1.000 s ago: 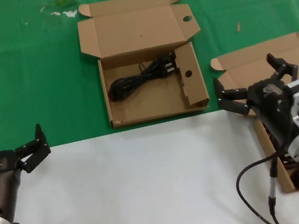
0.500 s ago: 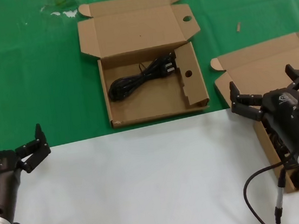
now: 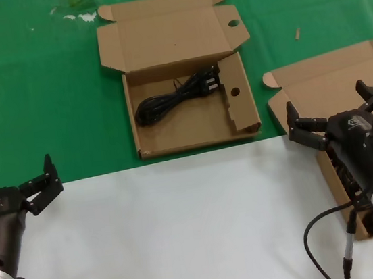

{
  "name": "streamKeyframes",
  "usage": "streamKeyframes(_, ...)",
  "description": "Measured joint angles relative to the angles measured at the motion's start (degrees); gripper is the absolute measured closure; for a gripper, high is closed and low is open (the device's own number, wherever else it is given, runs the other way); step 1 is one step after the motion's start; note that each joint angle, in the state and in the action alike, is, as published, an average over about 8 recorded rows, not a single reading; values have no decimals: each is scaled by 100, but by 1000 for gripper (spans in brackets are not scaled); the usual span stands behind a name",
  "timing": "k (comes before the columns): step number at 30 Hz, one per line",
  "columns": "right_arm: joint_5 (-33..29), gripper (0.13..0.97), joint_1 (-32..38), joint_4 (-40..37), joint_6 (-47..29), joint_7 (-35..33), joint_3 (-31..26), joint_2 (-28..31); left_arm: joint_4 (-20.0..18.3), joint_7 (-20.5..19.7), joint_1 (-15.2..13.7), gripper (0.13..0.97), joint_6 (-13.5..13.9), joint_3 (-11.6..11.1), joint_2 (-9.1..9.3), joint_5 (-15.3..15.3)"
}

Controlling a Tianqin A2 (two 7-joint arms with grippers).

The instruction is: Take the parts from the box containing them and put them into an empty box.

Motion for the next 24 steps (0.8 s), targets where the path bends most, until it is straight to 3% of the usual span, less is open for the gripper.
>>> streamKeyframes(24,0,129,0,0,0,0,0,0,0,0,0,132,0,0,0,0)
